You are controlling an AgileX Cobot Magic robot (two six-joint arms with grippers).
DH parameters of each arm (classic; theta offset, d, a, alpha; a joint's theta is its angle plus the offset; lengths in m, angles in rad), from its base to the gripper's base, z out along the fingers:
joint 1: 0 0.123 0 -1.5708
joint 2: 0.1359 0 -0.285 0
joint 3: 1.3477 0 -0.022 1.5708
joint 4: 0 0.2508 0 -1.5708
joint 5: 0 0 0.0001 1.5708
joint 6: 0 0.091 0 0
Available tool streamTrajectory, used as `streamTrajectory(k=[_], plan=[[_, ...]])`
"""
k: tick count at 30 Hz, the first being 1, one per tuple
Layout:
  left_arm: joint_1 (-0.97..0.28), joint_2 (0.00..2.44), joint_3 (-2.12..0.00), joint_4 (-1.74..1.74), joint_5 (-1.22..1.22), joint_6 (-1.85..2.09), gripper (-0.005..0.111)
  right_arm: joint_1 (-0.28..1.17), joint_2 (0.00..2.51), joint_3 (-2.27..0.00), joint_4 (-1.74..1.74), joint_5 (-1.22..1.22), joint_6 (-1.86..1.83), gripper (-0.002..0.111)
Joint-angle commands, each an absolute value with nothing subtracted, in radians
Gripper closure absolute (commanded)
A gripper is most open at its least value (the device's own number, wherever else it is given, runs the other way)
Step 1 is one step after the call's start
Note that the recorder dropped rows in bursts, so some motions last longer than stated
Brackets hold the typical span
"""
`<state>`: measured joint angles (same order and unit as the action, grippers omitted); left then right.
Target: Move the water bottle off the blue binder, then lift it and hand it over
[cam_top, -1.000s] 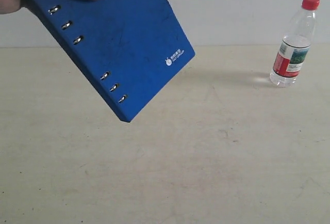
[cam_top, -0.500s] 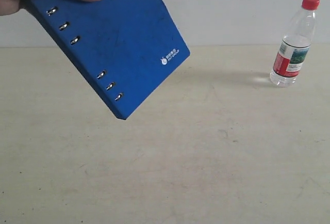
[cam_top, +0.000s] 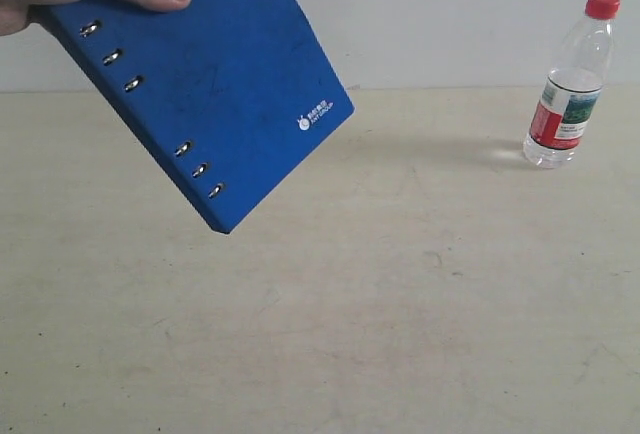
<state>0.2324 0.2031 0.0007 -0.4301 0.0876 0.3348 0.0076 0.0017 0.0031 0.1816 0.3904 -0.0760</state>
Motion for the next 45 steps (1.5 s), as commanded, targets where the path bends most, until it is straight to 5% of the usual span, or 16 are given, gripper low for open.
streamTrajectory(k=[1,7,22,29,36,41,45], plan=[[0.235,0.198,0.000,-0.437,0.075,0.330,0.102,0.010,0.000,0.000,0.181,0.389,-0.071,0.108],[0.125,0.082,0.000,-0.434,0.079,0.334,0.102,0.010,0.000,0.000,0.182,0.385,-0.071,0.108],[0.107,0.000,0.000,-0.418,0.061,0.340,0.102,0.010,0.000,0.000,0.181,0.385,-0.069,0.108],[0.107,0.000,0.000,-0.390,0.399,0.318,0.102,0.010,0.000,0.000,0.181,0.385,-0.069,0.108],[0.107,0.000,0.000,-0.437,0.374,0.282,0.102,0.010,0.000,0.000,0.181,0.385,-0.069,0.108],[0.107,0.000,0.000,-0.096,0.332,-0.160,0.102,0.010,0.000,0.000,0.181,0.385,-0.069,0.108],[0.107,0.000,0.000,-0.050,0.356,-0.131,0.102,0.010,0.000,0.000,0.181,0.385,-0.069,0.108]])
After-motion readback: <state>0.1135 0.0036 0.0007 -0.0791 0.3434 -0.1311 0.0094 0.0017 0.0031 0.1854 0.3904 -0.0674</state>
